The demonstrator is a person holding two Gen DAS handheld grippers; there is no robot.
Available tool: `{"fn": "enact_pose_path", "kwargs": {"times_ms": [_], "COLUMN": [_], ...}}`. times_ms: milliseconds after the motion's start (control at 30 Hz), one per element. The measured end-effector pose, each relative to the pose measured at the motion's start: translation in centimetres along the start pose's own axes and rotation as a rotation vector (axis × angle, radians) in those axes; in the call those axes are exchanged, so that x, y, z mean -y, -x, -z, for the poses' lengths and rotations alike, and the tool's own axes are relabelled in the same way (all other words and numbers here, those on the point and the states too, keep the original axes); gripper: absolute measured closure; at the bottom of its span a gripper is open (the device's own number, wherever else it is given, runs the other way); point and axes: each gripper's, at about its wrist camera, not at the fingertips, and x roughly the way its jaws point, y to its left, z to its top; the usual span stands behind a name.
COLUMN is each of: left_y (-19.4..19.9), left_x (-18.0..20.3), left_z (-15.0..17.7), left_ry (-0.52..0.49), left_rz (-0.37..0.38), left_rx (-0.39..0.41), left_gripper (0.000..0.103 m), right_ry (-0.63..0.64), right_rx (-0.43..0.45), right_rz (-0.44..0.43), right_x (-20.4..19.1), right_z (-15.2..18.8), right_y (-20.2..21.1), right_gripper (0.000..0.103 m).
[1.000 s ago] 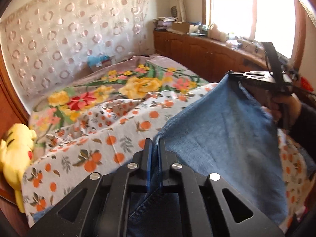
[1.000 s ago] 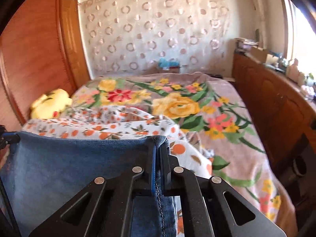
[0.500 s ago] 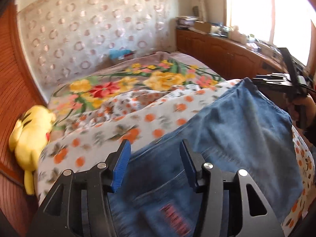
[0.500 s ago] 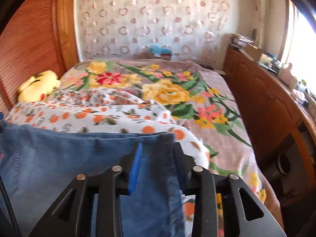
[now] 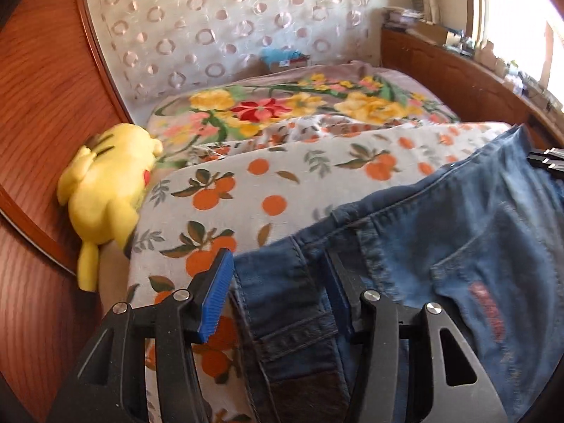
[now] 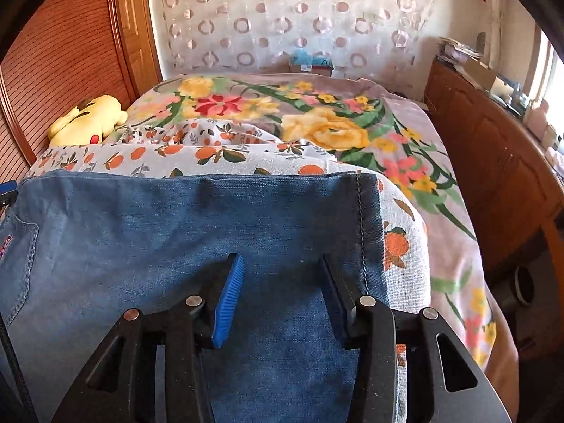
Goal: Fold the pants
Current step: 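Lower the jeans onto the sheet and open both grippers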
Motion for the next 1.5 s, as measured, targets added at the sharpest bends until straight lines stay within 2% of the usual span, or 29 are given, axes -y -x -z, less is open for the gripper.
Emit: {"fn": "enact_pose_path", "kwargs": {"times_ms": [333,433,533,700,833,867,900,933,1000,1300,1500], "left_y": [-0.2,1.8,4.5,8.5,10.9,11.2,11.5,11.4,11.4,11.1,11.0], "left_x": [-0.1,0.5,1.8,4.7,7.6,8.3,9.2,9.7,10.8,13.7,15.8], "left_z": [0.5,0.6,0.8,0.8,1.3,1.6,2.1,2.3,3.3,6.2,7.7], "left_ry": [0.008,0.006,-0.016,-0.032,-0.049,-0.052,-0.052,-0.047,-0.038,0.017,-0.034], "left_rz": [-0.008,-0.051,-0.049,0.033,0.138,0.161,0.185,0.190,0.207,0.302,0.279], "left_rx": [0.017,0.075,0.164,0.225,0.245,0.245,0.247,0.248,0.253,0.192,0.176], "left_gripper": [0.050,0.050,0.050,0.050,0.049,0.049,0.043,0.033,0.028,0.027,0.027], "right_ry": [-0.001,-0.023,-0.043,-0.068,-0.072,-0.077,-0.085,-0.094,-0.111,-0.151,-0.202], "right_rx": [0.003,0.022,0.054,0.088,0.109,0.113,0.115,0.114,0.114,0.118,0.108], "right_rz": [0.021,0.009,-0.009,-0.011,-0.001,0.004,0.008,0.010,0.020,0.047,0.045], "right_x": [-1.4,-1.6,-1.7,-1.9,-2.0,-1.9,-1.6,-1.3,-1.0,-0.6,0.1], "right_z": [0.9,2.0,3.9,6.4,8.0,8.3,8.6,9.0,9.8,12.5,13.2], "right_y": [0.8,2.5,4.8,8.0,10.0,10.3,10.5,10.7,11.2,13.1,13.2], "right_gripper": [0.056,0.056,0.056,0.056,0.056,0.056,0.056,0.056,0.056,0.056,0.056]}}
